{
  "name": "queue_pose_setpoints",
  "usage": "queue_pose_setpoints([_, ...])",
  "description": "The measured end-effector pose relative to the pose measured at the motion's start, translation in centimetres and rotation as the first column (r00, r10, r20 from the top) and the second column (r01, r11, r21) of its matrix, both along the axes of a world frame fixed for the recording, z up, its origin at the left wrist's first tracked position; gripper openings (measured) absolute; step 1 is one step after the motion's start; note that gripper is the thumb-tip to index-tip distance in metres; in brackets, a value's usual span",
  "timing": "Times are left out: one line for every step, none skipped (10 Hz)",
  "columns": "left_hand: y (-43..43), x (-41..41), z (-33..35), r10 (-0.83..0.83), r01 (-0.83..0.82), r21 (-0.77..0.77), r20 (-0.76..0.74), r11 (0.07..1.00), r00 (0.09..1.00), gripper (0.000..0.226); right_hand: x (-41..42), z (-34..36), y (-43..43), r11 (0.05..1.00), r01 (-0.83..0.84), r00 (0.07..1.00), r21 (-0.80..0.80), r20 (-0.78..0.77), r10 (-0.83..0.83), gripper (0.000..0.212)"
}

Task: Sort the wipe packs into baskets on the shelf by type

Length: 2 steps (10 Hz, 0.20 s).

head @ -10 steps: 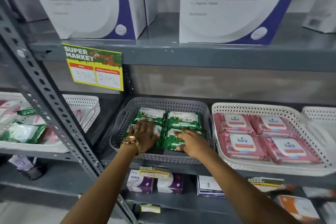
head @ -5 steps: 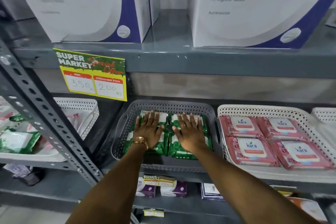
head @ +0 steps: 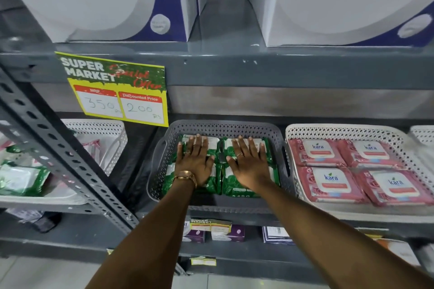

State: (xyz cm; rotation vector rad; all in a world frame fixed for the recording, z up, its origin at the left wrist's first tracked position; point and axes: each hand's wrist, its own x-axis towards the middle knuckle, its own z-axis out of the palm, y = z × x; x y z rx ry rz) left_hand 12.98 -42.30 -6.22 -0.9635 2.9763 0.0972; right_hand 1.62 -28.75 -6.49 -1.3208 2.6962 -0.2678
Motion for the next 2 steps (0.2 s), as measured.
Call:
queue_pose_setpoints([0.3, 0.5, 0.3, -0.019, 0.018, 0.020, 0.037, 1.000, 0.999, 0.060, 0.1, 0.4, 0.2, 0.999, -0.014, 0.998, 0.037, 0.060, 0.012, 0.064])
queue_pose_setpoints([0.1, 0.0, 2.6, -0.024, 0.034, -0.070, 0.135, 0.997, 0.991, 0.062, -0.3, 1.8, -0.1, 1.000, -0.015, 0.993, 0.010, 0.114, 0.014, 0.068])
